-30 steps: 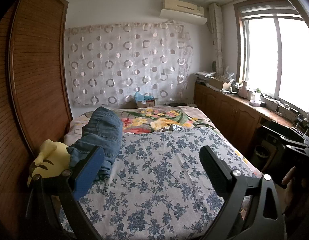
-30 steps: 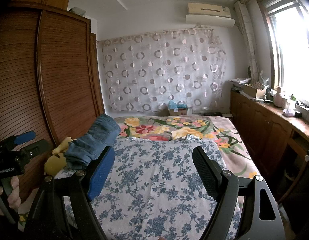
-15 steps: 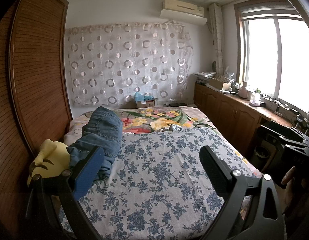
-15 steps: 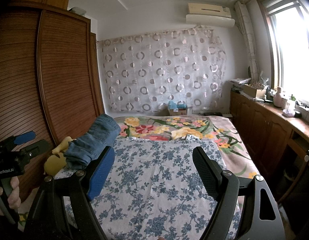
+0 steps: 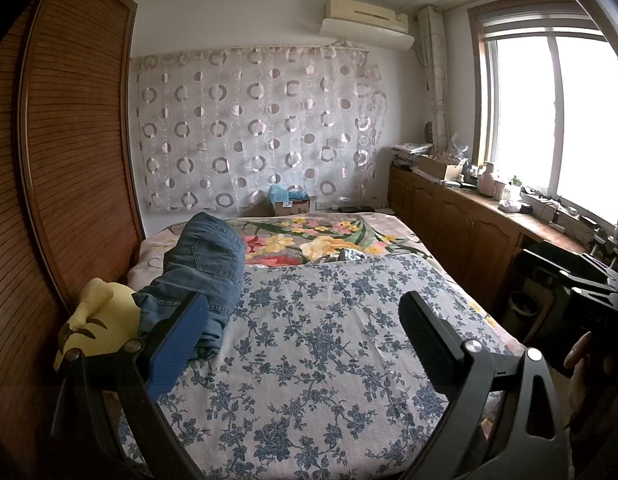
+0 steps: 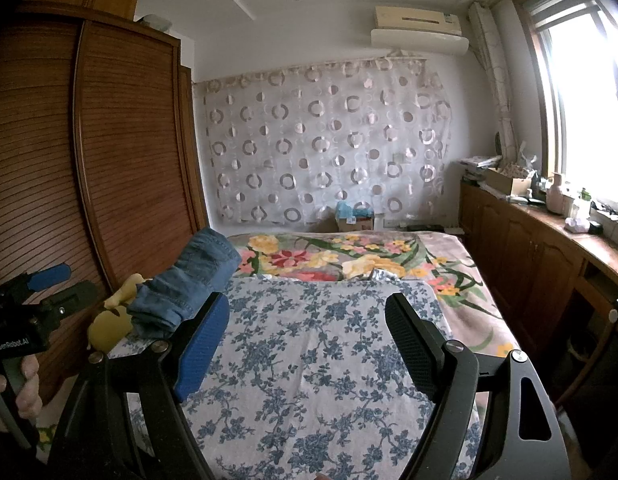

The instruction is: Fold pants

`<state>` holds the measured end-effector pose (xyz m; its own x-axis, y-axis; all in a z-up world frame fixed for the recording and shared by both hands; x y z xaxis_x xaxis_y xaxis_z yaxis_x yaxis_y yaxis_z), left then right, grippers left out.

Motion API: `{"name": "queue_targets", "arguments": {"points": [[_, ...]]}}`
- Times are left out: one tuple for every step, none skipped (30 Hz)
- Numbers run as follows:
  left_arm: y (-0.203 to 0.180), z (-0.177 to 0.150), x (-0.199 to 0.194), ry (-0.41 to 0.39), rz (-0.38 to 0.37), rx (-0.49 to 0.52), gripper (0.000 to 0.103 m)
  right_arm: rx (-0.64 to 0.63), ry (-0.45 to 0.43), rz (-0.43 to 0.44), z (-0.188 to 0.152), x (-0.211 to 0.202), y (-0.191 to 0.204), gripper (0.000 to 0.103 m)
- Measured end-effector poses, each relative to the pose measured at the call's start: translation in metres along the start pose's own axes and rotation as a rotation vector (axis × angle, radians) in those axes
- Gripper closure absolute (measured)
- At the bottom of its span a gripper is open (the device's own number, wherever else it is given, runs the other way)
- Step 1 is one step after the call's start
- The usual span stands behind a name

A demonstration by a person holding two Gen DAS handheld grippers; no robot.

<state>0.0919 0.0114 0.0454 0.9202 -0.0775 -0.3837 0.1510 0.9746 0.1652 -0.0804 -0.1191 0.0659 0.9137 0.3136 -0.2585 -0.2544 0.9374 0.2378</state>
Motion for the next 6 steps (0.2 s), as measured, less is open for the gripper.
{"name": "queue_targets", "arguments": {"points": [[-0.0004, 0.0001, 0.0007, 0.001, 0.001, 0.000, 0.006, 0.000, 0.000, 0.000, 0.0003, -0.0002, -0.0001, 0.021], [-0.0006, 0.0002, 0.0009, 0.000, 0.001, 0.001, 0.006, 0.000, -0.001, 0.001, -0.0001, 0.0000, 0.0001, 0.021], [-0.0005, 0.0002, 0.0008, 0.000, 0.001, 0.001, 0.006, 0.000, -0.001, 0.000, 0.0001, 0.0001, 0.0002, 0.021], [-0.0005, 0.0001, 0.0008, 0.000, 0.002, 0.000, 0.006, 0.001, -0.001, -0.001, -0.0002, 0.0002, 0.0003, 0.021], [-0.0004, 0.0001, 0.0008, 0.001, 0.001, 0.000, 0.007, 0.001, 0.000, 0.001, -0.0002, 0.0001, 0.0001, 0.021], [-0.0004, 0.0001, 0.0008, 0.001, 0.001, 0.000, 0.007, 0.001, 0.000, 0.001, -0.0001, 0.0001, 0.0002, 0.021]]}}
Point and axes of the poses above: each gripper's, at about its wrist camera, not at the fingertips, and x roughly the way its jaws point, y to its left, z to its top, the point moved 4 cm from there along x, roughly the way its jaws point, and after that the axes turned 12 degrees about x, right-handed, at the moved point
